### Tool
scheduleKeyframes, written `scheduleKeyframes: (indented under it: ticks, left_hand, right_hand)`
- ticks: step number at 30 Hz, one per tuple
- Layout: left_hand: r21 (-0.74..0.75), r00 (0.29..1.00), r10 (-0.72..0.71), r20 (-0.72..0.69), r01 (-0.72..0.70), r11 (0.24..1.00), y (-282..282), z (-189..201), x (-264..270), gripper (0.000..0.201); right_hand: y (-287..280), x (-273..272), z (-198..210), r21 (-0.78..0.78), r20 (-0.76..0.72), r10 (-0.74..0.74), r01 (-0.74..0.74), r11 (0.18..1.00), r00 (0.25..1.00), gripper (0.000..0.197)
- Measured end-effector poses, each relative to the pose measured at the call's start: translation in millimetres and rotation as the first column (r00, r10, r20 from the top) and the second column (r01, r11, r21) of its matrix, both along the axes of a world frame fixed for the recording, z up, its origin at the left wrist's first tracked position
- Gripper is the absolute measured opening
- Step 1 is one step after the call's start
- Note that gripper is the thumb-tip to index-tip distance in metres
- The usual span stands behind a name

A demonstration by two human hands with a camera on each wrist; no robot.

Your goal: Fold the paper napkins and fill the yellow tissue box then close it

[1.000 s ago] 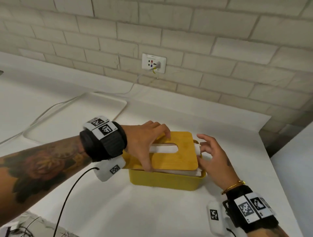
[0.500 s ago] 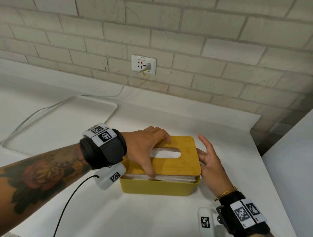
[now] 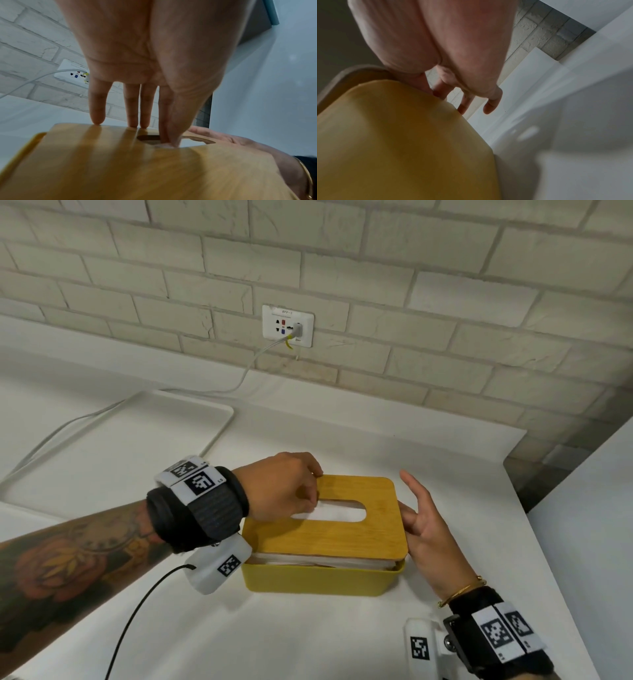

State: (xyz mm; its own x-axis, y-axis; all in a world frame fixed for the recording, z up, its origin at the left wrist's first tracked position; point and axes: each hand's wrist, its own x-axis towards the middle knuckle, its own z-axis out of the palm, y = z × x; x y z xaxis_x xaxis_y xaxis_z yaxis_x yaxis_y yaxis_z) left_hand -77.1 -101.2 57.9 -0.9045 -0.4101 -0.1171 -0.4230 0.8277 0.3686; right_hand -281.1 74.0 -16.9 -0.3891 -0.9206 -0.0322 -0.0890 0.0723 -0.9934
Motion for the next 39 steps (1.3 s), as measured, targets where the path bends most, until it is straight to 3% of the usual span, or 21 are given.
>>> scheduleKeyframes:
  ticks: [2,3,6,8,10,12,14,16,18,21,24,31,35,39]
  left_hand:
    - [0.028,1.0,-0.001,0.001,0.001,1.0,-1.8,1.2,1.9,0.014]
    - [0.04,1.0,-0.004,0.002,0.003,0.999,-2.7,1.7,3.3,0.015]
    - [0.066,1.0,-0.01,-0.016,0.011,0.998,-3.0,1.0,8.6,0.015]
    - [0.075,0.999,-0.009,-0.039,0.012,0.997,-1.6,-1.1,10.9,0.015]
    - [0.08,0.998,-0.017,-0.065,0.022,0.997,-0.6,-4.0,12.0,0.015]
    - [0.095,0.995,-0.027,-0.1,0.036,0.995,0.1,-6.6,13.6,0.015]
    - [0.121,0.988,-0.033,-0.153,0.052,0.991,-0.1,-7.0,15.2,0.012]
    - [0.153,0.976,-0.034,-0.215,0.068,0.986,-1.0,-4.7,17.5,0.009]
    - [0.182,0.972,-0.024,-0.234,0.068,0.981,-2.4,-0.3,19.3,0.008]
    - [0.183,0.991,-0.023,-0.134,0.048,0.982,-3.4,3.6,18.5,0.011]
    - [0.151,0.995,-0.053,-0.088,0.066,0.986,-2.7,2.1,12.9,0.018]
    - [0.202,0.994,-0.049,-0.102,0.068,0.977,-3.7,7.1,9.5,0.013]
    - [0.248,0.999,-0.043,-0.006,0.043,0.968,-11.3,9.0,17.3,0.011]
    - [0.331,0.998,0.009,-0.061,0.012,0.943,-17.9,11.0,20.9,0.014]
  right_hand:
    - [4.5,-3.1,5.4,-0.02,0.025,-0.025,0.026,0.999,0.999,0.094]
    - [7.7,-6.0,7.2,-0.034,0.008,-0.049,0.05,0.998,0.999,0.085]
    - [17.3,-14.2,15.5,-0.059,-0.197,-0.095,0.085,0.995,0.976,0.061]
    - [19.2,-18.5,27.2,-0.021,-0.371,-0.015,0.008,1.0,0.928,0.068]
    - [14.0,-19.4,45.6,0.176,-0.492,0.207,-0.136,0.975,0.846,0.097]
    - [2.0,-16.1,61.6,0.418,-0.564,0.423,-0.197,0.887,0.709,0.12]
    - [-12.0,-10.0,69.2,0.549,-0.619,0.556,-0.201,0.811,0.555,0.131]
    - [-22.3,-5.6,69.0,0.599,-0.636,0.614,-0.203,0.774,0.467,0.134]
    - [-26.5,-6.6,66.2,0.616,-0.629,0.632,-0.206,0.76,0.453,0.134]
    - [-28.5,-6.7,69.3,0.626,-0.626,0.648,-0.216,0.749,0.434,0.122]
    - [-38.2,5.5,78.9,0.551,-0.608,0.617,-0.294,0.781,0.5,0.088]
    - [-69.9,17.5,86.9,0.565,-0.583,0.682,-0.382,0.731,0.443,0.008]
    - [-65.2,4.4,90.4,0.576,-0.558,0.675,-0.361,0.734,0.483,0.011]
    - [-66.0,5.0,90.4,0.545,-0.52,0.652,-0.373,0.75,0.552,0.013]
